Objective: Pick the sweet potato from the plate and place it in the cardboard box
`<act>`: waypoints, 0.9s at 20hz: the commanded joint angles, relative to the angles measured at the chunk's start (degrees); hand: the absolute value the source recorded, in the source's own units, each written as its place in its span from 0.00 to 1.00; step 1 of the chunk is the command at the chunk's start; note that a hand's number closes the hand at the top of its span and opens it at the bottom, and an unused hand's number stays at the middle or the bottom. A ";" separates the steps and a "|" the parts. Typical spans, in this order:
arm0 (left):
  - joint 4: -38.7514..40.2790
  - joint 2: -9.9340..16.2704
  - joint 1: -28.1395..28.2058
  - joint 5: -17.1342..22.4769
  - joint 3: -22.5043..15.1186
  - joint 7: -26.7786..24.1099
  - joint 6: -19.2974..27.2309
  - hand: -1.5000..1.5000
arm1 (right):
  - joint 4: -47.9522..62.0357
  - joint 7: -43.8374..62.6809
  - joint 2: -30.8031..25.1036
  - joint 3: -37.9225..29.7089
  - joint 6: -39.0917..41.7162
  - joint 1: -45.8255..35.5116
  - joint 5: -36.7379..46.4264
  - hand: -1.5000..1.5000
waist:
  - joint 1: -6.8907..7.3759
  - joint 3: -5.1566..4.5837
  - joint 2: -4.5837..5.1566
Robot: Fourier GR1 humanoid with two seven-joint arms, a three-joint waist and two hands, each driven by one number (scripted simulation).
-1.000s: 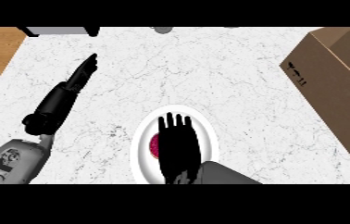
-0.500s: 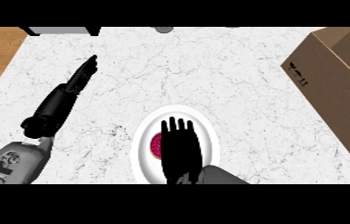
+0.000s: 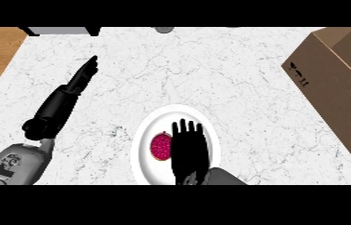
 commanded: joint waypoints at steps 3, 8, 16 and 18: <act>-0.55 -0.27 0.91 -0.86 1.34 0.58 -1.05 0.50 | 0.43 7.72 1.05 -0.12 2.22 4.88 2.24 0.00 | 0.14 0.02 0.02; -2.89 -2.26 2.03 -2.76 2.48 1.73 -2.90 0.50 | 4.40 -2.38 2.07 -0.18 1.33 1.21 6.57 1.00 | 0.57 0.04 0.14; 3.89 -4.74 1.26 -5.01 5.28 -2.95 -5.64 0.50 | 1.89 -8.00 2.11 0.02 3.07 1.48 16.49 1.00 | 0.36 0.02 0.19; -3.99 -4.70 2.46 -5.62 4.64 2.20 -4.35 0.50 | 3.34 -9.45 2.10 1.79 -2.11 0.14 18.65 1.00 | 0.81 0.05 0.11</act>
